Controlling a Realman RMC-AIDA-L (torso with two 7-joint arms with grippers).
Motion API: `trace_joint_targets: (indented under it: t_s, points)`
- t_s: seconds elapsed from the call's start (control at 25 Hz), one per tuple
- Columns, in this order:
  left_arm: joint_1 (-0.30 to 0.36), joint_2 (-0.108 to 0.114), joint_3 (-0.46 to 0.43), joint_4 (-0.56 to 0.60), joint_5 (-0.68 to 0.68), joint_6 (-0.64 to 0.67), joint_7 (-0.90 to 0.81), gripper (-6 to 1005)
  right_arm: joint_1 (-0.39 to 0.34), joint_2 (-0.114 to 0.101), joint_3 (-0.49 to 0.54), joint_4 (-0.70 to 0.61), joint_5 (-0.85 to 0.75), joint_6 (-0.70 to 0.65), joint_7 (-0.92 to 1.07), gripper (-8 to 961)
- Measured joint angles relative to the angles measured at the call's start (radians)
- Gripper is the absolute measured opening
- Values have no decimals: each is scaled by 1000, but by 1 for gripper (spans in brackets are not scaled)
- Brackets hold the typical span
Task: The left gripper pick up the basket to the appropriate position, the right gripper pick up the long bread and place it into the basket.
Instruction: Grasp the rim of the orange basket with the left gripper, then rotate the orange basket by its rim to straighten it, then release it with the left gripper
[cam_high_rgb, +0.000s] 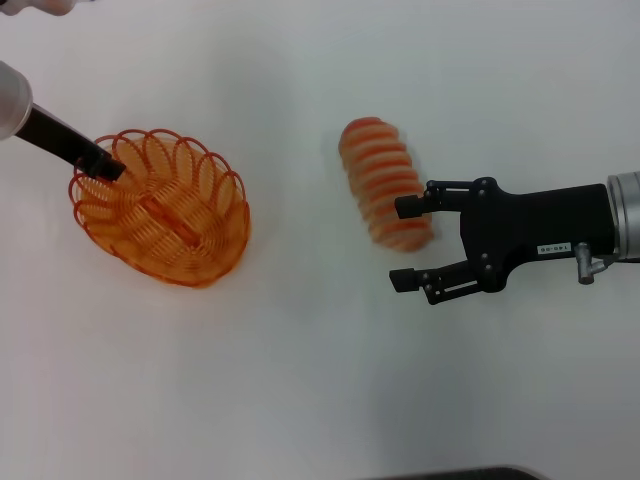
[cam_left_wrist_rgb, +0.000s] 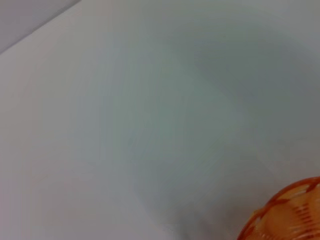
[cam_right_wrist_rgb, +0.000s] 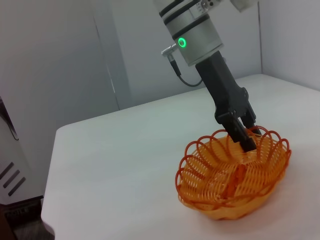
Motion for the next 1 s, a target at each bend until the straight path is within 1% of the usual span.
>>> trace_joint_targets:
  t_s: [0.24, 0.48, 0.64, 0.72, 0.96, 1.0]
  points:
    - [1, 0, 13, -3, 0, -9, -5, 410, 1, 0, 0, 0, 0, 0, 0, 941]
    - [1, -1, 5, 9, 0, 2, -43, 202, 1, 0, 0, 0, 0, 1, 0, 941]
    - [-5, 10, -4, 23, -6, 48, -122, 185, 2, -1, 0, 0, 3, 0, 0, 941]
    - [-6, 11, -32, 49, -10, 90, -154, 177, 2, -2, 3, 0, 4, 0, -1, 941]
    - [-23, -8, -212, 140, -28, 266, -186, 139, 3, -1, 37, 0, 5, 6, -3, 941]
    - [-23, -9, -226, 145, -34, 278, -190, 128, 3, 0, 52, 1, 6, 6, -2, 941]
